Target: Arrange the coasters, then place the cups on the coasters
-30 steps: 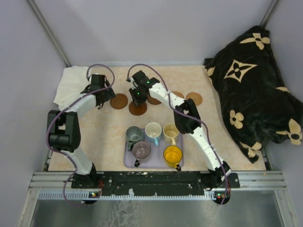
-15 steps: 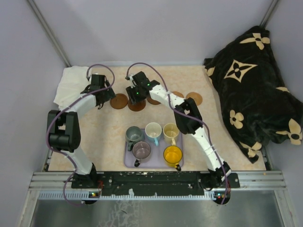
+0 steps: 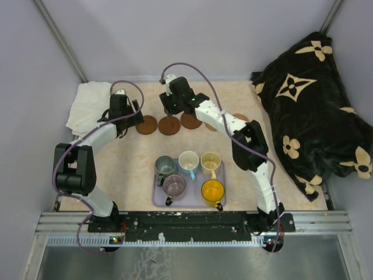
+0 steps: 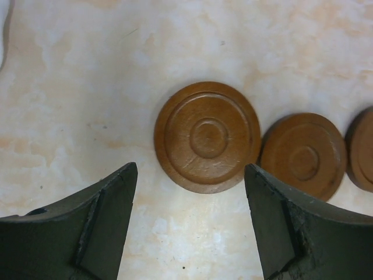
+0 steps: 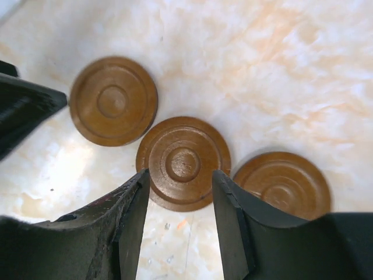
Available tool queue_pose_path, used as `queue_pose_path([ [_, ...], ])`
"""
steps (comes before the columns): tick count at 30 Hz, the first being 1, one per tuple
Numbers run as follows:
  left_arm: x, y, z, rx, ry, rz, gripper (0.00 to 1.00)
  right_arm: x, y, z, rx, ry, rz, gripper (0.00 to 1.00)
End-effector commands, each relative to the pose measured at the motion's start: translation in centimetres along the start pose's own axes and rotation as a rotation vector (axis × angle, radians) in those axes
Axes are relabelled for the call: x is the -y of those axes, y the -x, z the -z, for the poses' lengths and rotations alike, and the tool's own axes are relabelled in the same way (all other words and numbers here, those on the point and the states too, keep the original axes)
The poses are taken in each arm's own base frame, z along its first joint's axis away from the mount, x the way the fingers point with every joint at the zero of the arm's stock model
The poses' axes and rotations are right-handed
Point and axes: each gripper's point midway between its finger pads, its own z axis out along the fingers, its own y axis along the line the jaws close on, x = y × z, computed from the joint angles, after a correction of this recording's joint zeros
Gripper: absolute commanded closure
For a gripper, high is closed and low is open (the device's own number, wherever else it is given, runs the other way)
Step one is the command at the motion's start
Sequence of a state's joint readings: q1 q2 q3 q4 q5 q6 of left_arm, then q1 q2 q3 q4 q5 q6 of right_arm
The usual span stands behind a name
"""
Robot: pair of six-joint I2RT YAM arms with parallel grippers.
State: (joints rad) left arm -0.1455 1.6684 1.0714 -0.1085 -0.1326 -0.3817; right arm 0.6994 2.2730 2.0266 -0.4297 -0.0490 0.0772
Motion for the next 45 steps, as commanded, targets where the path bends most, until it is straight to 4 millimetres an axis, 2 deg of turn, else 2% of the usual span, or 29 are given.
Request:
queue_pose_path([
  [1,4.4,2.5,2.1,0.117,-0.198,-0.130,0.20,0.2,10.7,9.5,0.342,-0.059,0.027,0.52],
  [5,7.9,2.1,3.1,0.136,-0.286,-0.240,0.20,3.3,10.0,13.9,0.381,-0.236,0.005,0.51],
  [8,10.1,1.5,3.3,0.135,-0.316,-0.310,0.20,5.7,8.0,16.6,0.371,-0.369,-0.003,0.51],
  [10,11.6,1.4,3.3,0.141,-0.337,-0.345,0.19,7.3,5.9,18.2,0.358,-0.449,-0.012,0.51],
  [13,13.9,1.9,3.2,0.162,-0.377,-0.379,0.19,9.2,4.4,22.5,0.414,-0.541,-0.064,0.50],
  [18,17.2,4.0,1.6,0.205,-0.442,-0.365,0.17,12.4,1.3,27.4,0.490,-0.605,-0.209,0.54],
  [23,19.6,4.0,-2.0,0.133,-0.469,-0.343,0.16,14.1,-0.6,30.6,0.522,-0.694,-0.230,0.57],
  [27,21.5,4.6,-4.2,0.125,-0.496,-0.346,0.16,15.0,-1.7,31.2,0.505,-0.760,-0.235,0.58],
  [28,21.7,4.2,-5.3,0.110,-0.492,-0.353,0.16,15.2,-1.8,31.3,0.505,-0.772,-0.240,0.58],
  [29,22.1,4.9,-5.5,0.115,-0.491,-0.358,0.16,15.4,-2.0,31.2,0.504,-0.783,-0.245,0.58],
  [30,22.2,4.6,-6.5,0.101,-0.481,-0.369,0.17,15.6,-2.1,31.1,0.503,-0.792,-0.251,0.58],
  [35,23.1,4.9,-9.0,0.082,-0.470,-0.404,0.18,16.4,-2.7,29.9,0.494,-0.829,-0.284,0.58],
  [40,23.9,4.1,-10.2,0.056,-0.501,-0.411,0.17,17.2,-2.6,28.5,0.486,-0.841,-0.300,0.58],
  [45,24.1,1.8,-10.6,0.000,-0.533,-0.415,0.17,17.1,-2.1,27.0,0.482,-0.813,-0.312,0.58],
])
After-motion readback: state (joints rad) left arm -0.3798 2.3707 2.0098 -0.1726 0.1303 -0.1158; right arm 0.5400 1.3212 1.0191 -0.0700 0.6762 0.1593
